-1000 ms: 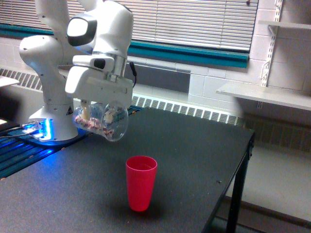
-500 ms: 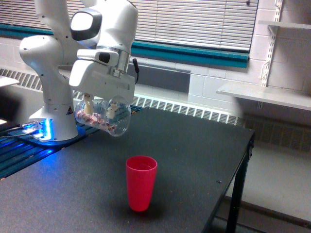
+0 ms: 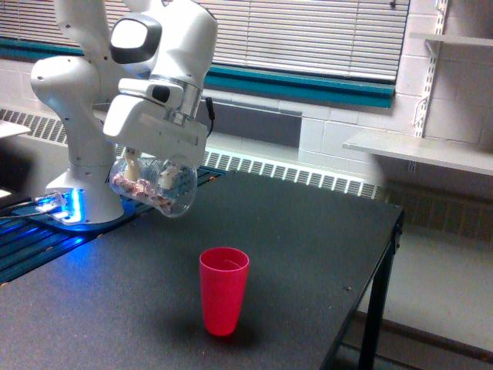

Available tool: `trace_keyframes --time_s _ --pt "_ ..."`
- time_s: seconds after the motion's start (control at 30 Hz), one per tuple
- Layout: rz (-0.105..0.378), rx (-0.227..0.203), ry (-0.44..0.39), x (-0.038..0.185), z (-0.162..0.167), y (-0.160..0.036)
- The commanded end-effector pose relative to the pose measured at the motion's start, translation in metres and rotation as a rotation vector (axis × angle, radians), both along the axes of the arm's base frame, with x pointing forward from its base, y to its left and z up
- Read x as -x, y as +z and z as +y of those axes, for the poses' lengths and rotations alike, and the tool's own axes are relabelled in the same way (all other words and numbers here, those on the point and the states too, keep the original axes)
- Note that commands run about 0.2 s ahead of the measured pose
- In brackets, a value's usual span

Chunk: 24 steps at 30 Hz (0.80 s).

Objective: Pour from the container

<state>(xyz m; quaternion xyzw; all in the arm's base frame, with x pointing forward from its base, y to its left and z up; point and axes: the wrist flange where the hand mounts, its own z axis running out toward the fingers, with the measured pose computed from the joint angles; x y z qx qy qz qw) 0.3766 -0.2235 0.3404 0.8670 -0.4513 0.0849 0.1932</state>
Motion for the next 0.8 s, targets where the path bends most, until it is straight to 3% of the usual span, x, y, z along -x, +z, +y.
trace_keyframes --time_s 0.03,0.3,0.5,0.8 --pt "0.001 0.004 -0.039 0.007 0.006 -0.005" --pt "0.014 0.002 -0.054 0.010 0.013 -0.012" --pt "0.017 -0.022 -0.067 0.017 0.020 -0.026" --pt "-0.023 -0.043 -0.022 -0.014 0.029 -0.026"
